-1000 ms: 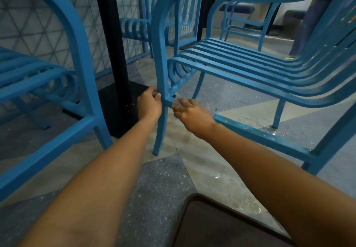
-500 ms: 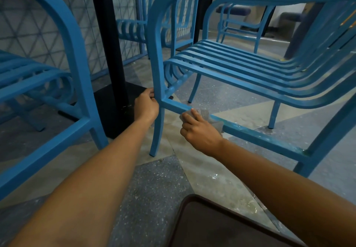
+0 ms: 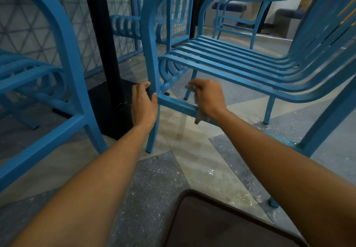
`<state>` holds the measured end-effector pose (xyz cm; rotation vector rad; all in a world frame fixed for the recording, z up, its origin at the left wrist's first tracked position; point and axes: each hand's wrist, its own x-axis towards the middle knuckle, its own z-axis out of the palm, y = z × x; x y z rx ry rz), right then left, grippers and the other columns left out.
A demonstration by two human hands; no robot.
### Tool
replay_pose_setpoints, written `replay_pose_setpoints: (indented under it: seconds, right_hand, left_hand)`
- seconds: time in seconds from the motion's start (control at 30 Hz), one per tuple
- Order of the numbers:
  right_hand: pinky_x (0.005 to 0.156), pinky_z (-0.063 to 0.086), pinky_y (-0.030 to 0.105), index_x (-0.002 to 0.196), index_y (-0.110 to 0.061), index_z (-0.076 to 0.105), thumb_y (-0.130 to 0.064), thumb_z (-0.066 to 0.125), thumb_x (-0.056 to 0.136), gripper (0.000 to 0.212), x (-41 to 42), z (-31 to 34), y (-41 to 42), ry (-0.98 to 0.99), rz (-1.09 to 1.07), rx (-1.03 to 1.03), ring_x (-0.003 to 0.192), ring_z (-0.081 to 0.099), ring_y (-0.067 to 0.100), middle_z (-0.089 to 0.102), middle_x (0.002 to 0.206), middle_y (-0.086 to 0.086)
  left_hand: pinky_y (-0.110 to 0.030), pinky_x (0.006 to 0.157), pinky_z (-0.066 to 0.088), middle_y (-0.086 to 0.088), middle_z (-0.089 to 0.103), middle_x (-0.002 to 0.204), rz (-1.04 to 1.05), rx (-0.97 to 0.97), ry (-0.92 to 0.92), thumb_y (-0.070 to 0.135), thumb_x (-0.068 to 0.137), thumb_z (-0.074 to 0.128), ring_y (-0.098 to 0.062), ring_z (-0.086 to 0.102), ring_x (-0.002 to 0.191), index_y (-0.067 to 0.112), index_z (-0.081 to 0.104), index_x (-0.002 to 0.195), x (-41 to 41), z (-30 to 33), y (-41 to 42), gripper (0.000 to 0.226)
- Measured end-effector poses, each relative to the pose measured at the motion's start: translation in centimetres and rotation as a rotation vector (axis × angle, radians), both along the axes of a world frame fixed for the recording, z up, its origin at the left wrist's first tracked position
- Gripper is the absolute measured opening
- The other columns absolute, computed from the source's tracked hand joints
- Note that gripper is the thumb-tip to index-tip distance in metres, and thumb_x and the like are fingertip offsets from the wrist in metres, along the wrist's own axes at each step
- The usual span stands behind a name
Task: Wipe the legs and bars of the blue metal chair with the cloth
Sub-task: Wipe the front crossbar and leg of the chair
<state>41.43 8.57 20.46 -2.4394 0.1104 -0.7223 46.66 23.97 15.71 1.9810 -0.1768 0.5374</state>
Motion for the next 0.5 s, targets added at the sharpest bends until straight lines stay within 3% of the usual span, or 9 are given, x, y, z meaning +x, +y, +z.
replay_pose_setpoints:
  seconds: [0.17, 0.33, 0.5]
  right_hand:
    - [0.079, 0.051, 0.039, 0.117, -0.018, 0.063, -0.021, 0.045, 0.097, 0.027, 1.0, -2.3, 0.8, 0.267, 0.111, -0.250, 0.091, 0.062, 0.030, 0.065, 0.110, 0.013]
    - [0.082, 0.051, 0.043, 0.125, -0.021, 0.056, 0.001, 0.046, 0.089, 0.044, -0.6, -4.3, 0.2, 0.141, 0.135, -0.542, 0.103, 0.058, 0.031, 0.062, 0.120, 0.007]
    - [0.087, 0.045, 0.042, 0.130, -0.016, 0.053, 0.001, 0.040, 0.092, 0.044, -2.2, -4.7, -0.9, 0.114, 0.154, -0.629, 0.117, 0.048, 0.029, 0.054, 0.134, 0.006]
  left_hand:
    - [-0.024, 0.086, 0.042, 0.003, 0.048, 0.125, -0.114, 0.221, -0.137, 0.014, 0.093, 0.050, -0.013, 0.048, 0.115, 0.019, 0.052, 0.120, -0.9, -0.4, -0.3, 0.028]
    - [-0.033, 0.106, 0.033, 0.001, 0.047, 0.136, -0.190, 0.558, -0.234, 0.008, 0.092, 0.049, -0.017, 0.039, 0.128, 0.018, 0.046, 0.132, -0.9, -1.4, -0.3, 0.042]
    - [-0.033, 0.118, 0.014, 0.000, 0.032, 0.150, -0.282, 0.745, -0.231, 0.006, 0.093, 0.043, -0.015, 0.023, 0.141, 0.018, 0.031, 0.143, -0.8, -2.4, -0.9, 0.053]
